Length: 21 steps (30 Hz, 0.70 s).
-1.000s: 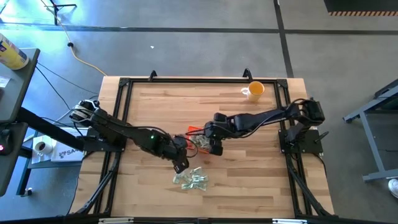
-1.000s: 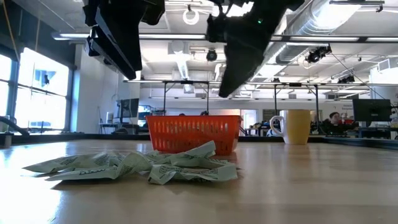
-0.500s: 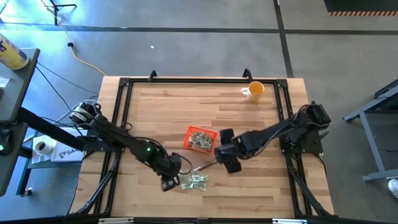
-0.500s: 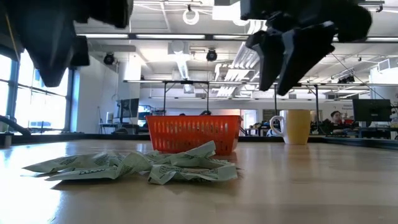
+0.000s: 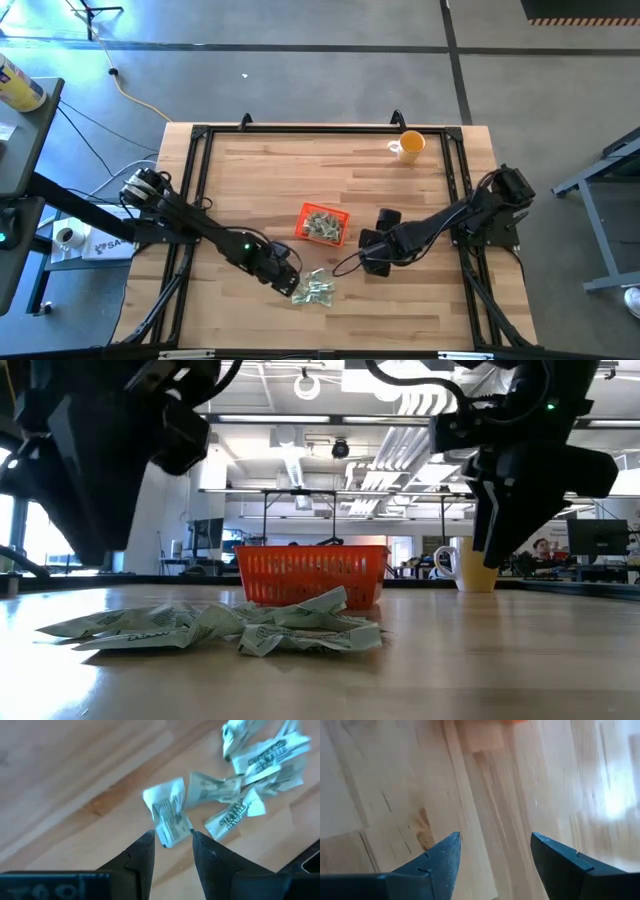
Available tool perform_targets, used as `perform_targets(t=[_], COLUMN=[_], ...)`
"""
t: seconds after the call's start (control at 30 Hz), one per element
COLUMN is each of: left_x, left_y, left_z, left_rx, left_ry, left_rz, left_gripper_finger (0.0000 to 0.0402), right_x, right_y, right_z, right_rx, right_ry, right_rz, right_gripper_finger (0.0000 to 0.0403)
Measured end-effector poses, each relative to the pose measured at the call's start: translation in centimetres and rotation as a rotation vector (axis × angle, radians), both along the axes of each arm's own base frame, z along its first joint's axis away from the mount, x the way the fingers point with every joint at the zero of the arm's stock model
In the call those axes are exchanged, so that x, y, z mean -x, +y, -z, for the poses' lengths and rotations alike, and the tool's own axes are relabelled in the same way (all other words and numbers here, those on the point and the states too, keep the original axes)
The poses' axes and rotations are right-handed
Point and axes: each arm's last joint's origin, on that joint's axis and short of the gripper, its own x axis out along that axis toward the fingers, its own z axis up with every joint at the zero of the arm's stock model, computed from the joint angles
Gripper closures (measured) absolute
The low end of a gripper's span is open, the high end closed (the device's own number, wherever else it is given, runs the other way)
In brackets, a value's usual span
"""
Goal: Pick and place Stevia / Truvia into bins
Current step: Put the stevia packet into the orange bin
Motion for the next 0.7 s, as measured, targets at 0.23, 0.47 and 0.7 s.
perform_targets(t=[0.23, 0.47, 0.7], left_x=[-0.1, -0.7, -1.3], left_y=[-0.7, -1.0, -1.2], left_z=[1.8, 2.8, 4.6], left_rx=[0.01, -0.006, -0.048], left_ry=[0.069, 0.051, 0.062], left_rz=[-0.041, -0.075, -0.085], left_gripper_finger=[0.0234, 0.0234, 0.0234], right_x=[0.7, 0.3, 0.0], right_y=[-0.4, -1.3, -2.1], right_z=[-0.3, -0.4, -0.4], right_rx=[-0.004, 0.009, 0.003], right_ry=[-0.026, -0.029, -0.021], right_rz=[0.044, 0.046, 0.045], right_gripper_finger=[0.0169, 0.0169, 0.0169])
